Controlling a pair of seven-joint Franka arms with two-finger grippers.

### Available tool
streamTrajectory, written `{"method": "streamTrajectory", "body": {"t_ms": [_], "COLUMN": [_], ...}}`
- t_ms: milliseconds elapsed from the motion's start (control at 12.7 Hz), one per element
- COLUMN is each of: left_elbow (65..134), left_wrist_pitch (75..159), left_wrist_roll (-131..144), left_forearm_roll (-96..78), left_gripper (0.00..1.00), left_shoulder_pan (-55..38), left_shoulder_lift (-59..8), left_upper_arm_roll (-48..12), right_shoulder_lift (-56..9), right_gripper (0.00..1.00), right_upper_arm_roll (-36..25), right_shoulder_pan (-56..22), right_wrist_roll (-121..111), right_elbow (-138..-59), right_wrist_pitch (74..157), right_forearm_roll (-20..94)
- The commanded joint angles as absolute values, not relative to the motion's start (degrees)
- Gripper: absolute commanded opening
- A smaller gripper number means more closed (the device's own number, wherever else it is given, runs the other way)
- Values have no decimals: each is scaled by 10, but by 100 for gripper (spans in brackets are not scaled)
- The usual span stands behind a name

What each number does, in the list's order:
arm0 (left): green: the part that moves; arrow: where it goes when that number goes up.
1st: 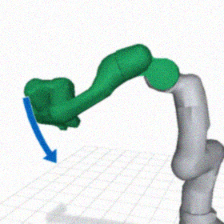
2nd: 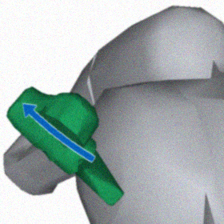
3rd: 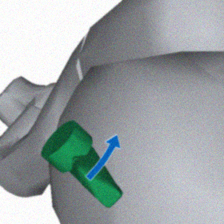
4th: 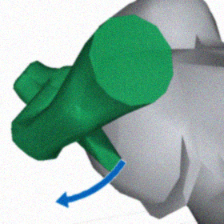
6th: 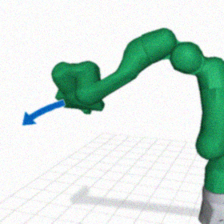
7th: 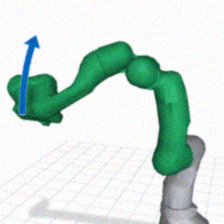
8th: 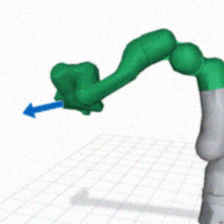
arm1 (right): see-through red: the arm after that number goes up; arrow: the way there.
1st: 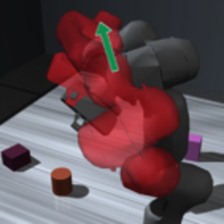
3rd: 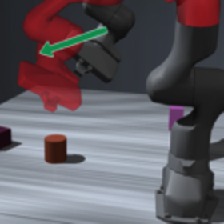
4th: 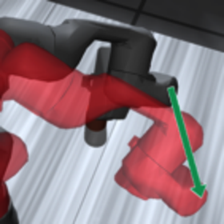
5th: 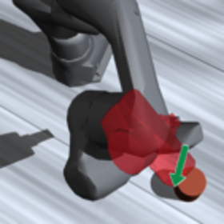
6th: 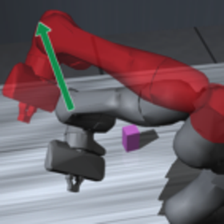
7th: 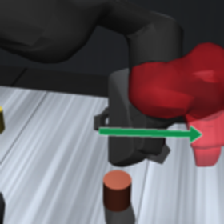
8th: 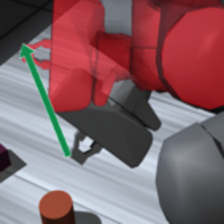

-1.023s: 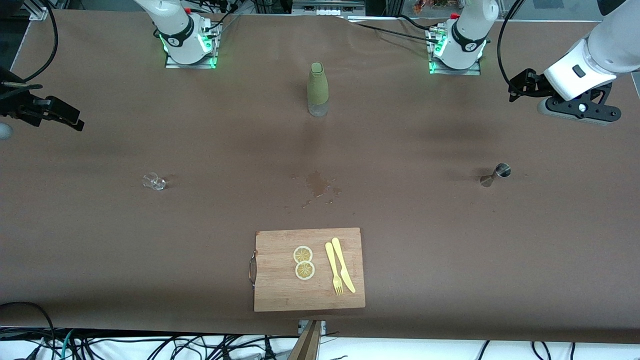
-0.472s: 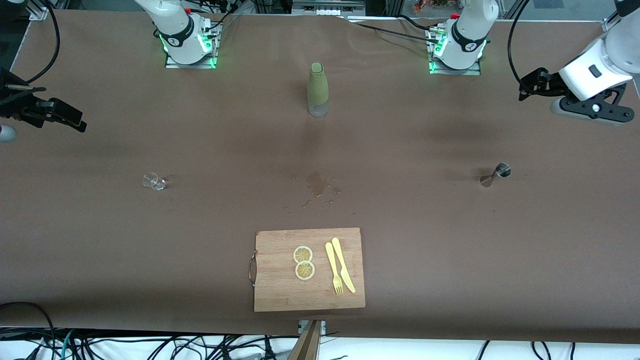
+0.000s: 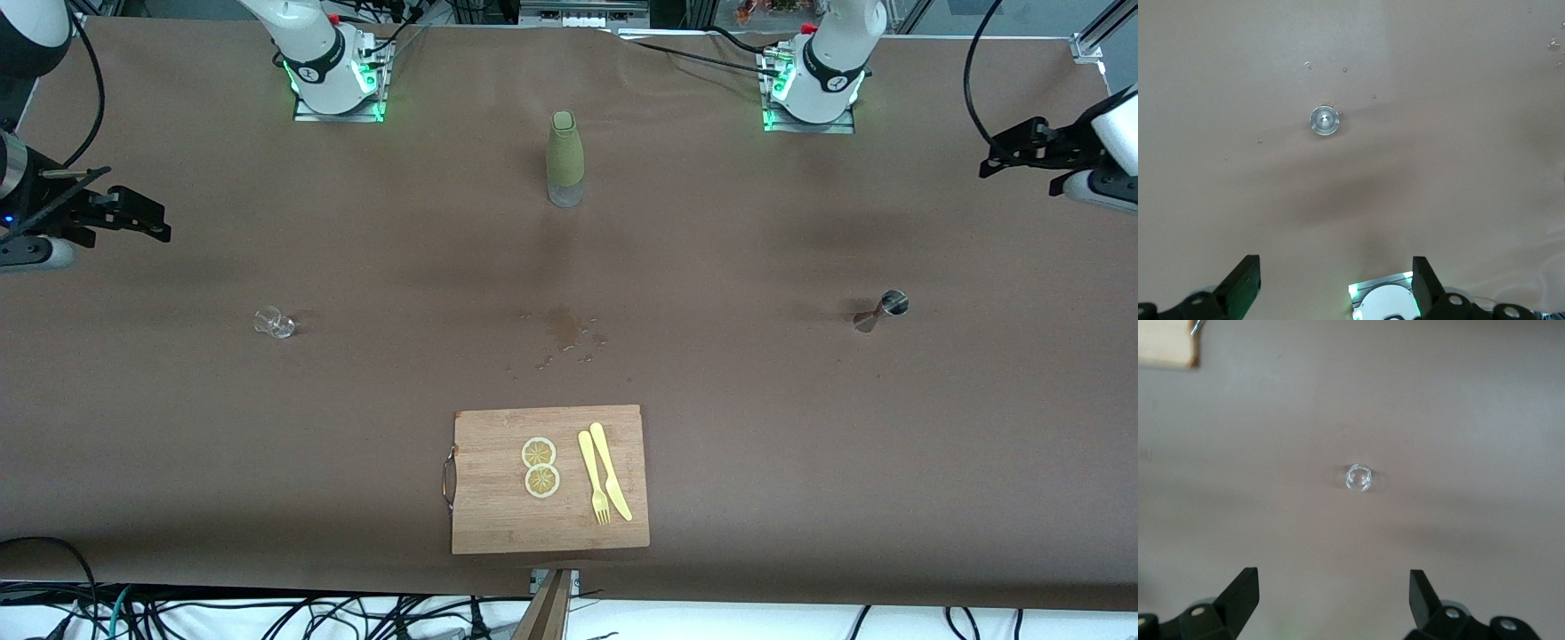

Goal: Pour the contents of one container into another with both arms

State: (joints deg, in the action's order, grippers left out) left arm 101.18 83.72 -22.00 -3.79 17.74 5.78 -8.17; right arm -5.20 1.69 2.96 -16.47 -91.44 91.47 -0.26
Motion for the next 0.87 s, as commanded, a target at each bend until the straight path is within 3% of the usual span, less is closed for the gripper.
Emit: {"method": "streamTrajectory", "body": {"t_ms": [0, 236, 787], "left_elbow": [1004, 1004, 1001], "left_wrist_pitch": [827, 841, 873], "left_wrist_roll": [-334, -487, -712], "left_forearm_roll": [-61, -113, -164], "left_gripper": [100, 100, 100], "left_shoulder_pan": [230, 307, 384], "left_shoulder_lift": [54, 18, -35], "left_upper_arm_roll": [-86, -86, -86], "right_shoulder_lift": [-90, -133, -206], "right_gripper": [100, 100, 100], "right_upper_arm_roll": [13, 13, 3], "right_shoulder_pan": [58, 90, 144], "right_wrist_roll": [-369, -456, -711], "right_elbow": [-904, -904, -905], "right_wrist_pitch": [918, 919, 968], "right_forearm_roll": [1, 21, 138]}}
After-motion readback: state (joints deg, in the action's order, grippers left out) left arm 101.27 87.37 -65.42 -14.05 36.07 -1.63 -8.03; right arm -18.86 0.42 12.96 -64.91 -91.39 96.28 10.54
